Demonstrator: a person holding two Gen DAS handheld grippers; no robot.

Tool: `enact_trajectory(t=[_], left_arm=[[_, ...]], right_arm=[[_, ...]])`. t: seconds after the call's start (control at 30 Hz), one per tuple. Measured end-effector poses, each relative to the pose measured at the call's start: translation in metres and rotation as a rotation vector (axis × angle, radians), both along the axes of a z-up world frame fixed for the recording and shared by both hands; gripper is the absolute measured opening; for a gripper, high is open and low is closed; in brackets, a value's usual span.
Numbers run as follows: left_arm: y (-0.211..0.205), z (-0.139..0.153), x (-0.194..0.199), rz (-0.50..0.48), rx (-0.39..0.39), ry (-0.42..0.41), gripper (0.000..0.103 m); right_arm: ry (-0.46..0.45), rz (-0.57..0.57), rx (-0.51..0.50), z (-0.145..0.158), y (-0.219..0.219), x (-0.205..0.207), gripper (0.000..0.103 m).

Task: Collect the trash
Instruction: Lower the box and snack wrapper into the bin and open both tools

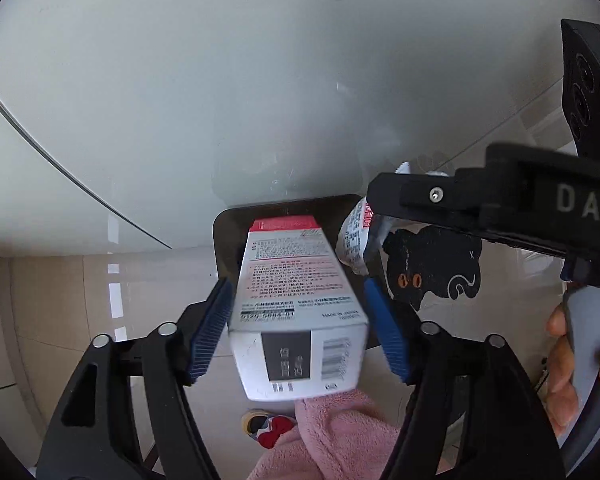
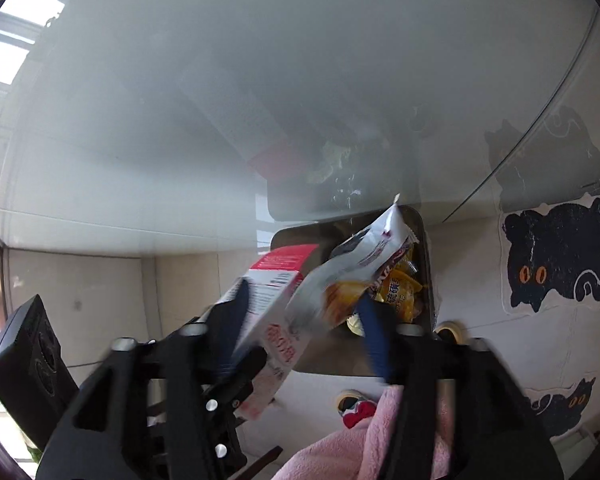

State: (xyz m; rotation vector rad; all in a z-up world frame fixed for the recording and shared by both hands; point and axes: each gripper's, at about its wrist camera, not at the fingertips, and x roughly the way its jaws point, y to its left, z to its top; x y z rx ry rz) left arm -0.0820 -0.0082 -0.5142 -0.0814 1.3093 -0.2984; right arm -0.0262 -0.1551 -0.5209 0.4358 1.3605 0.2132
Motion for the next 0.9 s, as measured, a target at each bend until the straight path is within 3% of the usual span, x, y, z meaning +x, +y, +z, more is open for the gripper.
enact_trajectory(t=[0.17, 0.33, 0.6, 0.9], left_arm=[[-0.001, 0.015, 0.002, 0.007, 0.015, -0.026, 0.085], [0.001, 0.051, -0.002, 0.009, 0.013, -0.059, 0.089], [0.008, 0.171, -0.016, 0.009, -0.019, -0.2, 0.095], [-0.001, 0.308, -0.028, -0.016, -0.027, -0.386, 0.095]], right_arm=[[0.0, -0.03, 0.001, 0.01, -0.007, -0.002, 0.083], [-0.03, -0.055, 0.005, 0.048, -0.015, -0.012, 0.09], [-0.174, -0.032, -0.021, 0.166, -0.021, -0.039, 0.097], [-0.444, 0.021, -0.213, 0.31, -0.026, -0.058, 0.1]])
